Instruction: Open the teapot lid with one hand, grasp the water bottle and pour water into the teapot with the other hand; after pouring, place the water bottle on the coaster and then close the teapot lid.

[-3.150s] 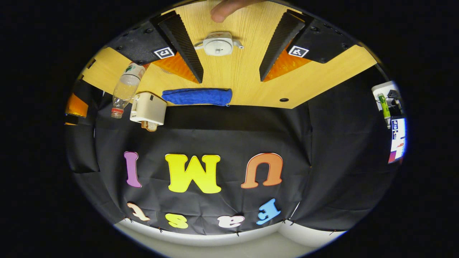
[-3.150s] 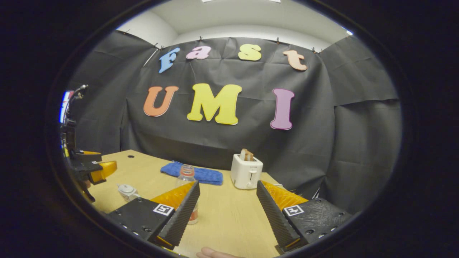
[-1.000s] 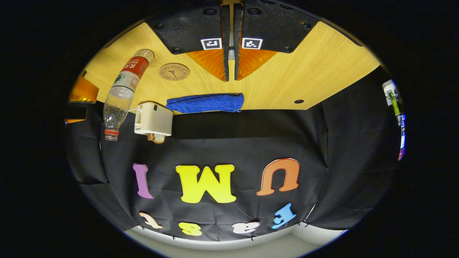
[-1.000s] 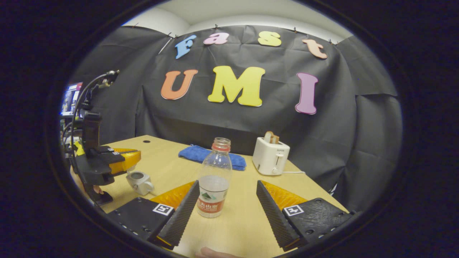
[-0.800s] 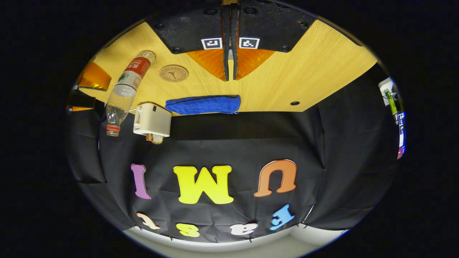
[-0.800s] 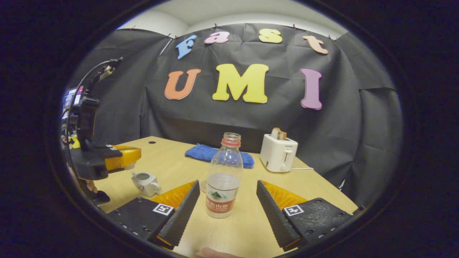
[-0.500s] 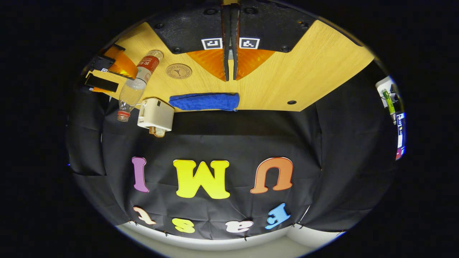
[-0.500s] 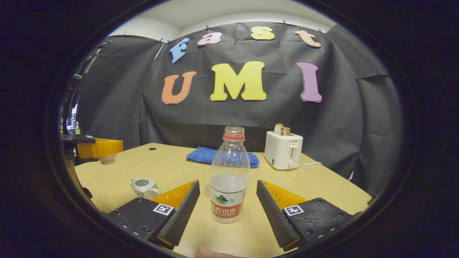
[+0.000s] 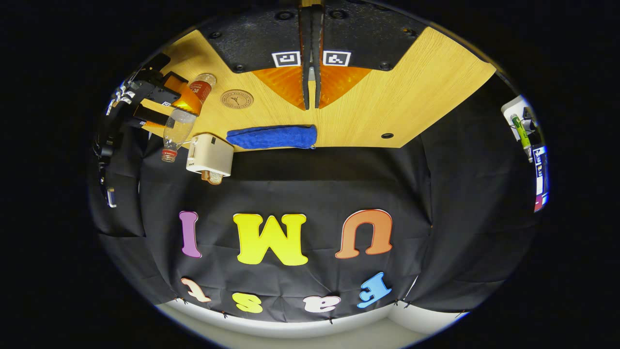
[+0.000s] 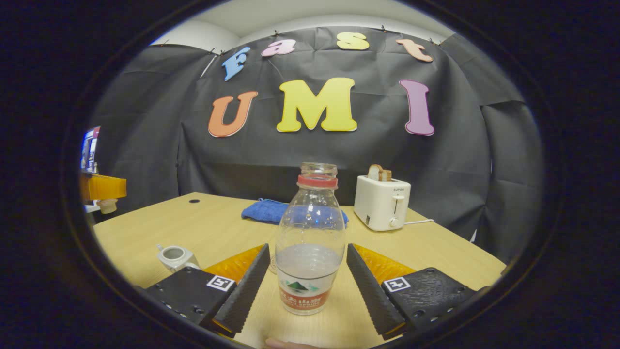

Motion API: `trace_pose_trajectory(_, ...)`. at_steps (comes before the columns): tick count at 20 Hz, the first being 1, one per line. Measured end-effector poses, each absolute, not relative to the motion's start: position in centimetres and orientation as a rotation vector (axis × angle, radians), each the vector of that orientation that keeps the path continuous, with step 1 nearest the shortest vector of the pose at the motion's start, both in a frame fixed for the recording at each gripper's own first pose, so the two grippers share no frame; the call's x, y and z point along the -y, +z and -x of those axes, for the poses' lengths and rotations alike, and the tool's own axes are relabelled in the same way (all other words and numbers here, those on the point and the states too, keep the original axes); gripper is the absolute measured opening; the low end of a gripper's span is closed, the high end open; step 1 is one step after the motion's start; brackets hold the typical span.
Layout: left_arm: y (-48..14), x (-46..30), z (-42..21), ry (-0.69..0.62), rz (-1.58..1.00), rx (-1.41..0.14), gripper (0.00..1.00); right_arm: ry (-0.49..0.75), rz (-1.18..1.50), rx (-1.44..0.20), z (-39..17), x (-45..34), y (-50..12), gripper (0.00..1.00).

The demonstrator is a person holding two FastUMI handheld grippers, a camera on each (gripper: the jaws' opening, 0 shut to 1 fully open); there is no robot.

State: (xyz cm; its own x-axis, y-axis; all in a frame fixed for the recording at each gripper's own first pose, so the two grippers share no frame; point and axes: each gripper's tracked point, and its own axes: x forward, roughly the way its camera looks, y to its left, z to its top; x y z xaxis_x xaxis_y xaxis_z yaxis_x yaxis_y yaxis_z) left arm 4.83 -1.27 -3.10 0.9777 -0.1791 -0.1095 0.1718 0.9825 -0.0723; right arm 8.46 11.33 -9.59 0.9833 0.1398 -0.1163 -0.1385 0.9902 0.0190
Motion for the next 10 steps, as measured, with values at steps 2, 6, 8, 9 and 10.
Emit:
trace_pose_trajectory(2,-3.3,0.8,-4.9,-0.169,0.06,-0.127,0.03,0.139,-0.023,-0.132,-9.1,-11.5,-9.9,0.95)
trace_pose_trajectory(6,-3.3,-1.0,-5.0,-0.14,0.039,-0.131,0.03,0.13,-0.039,-0.163,-9.4,-11.5,-10.3,0.78)
trace_pose_trajectory(8,-3.1,-1.7,-4.9,-0.135,0.04,-0.125,0.03,0.118,-0.014,-0.171,-9.1,-11.4,-10.1,0.77)
trace_pose_trajectory(9,-3.0,-2.1,-5.0,-0.133,0.047,-0.126,0.03,0.113,0.001,-0.169,-8.8,-11.3,-9.7,0.77)
trace_pose_trajectory(10,-3.0,-2.5,-5.0,-0.131,0.053,-0.129,0.03,0.112,0.017,-0.16,-8.5,-11.5,-9.0,0.76)
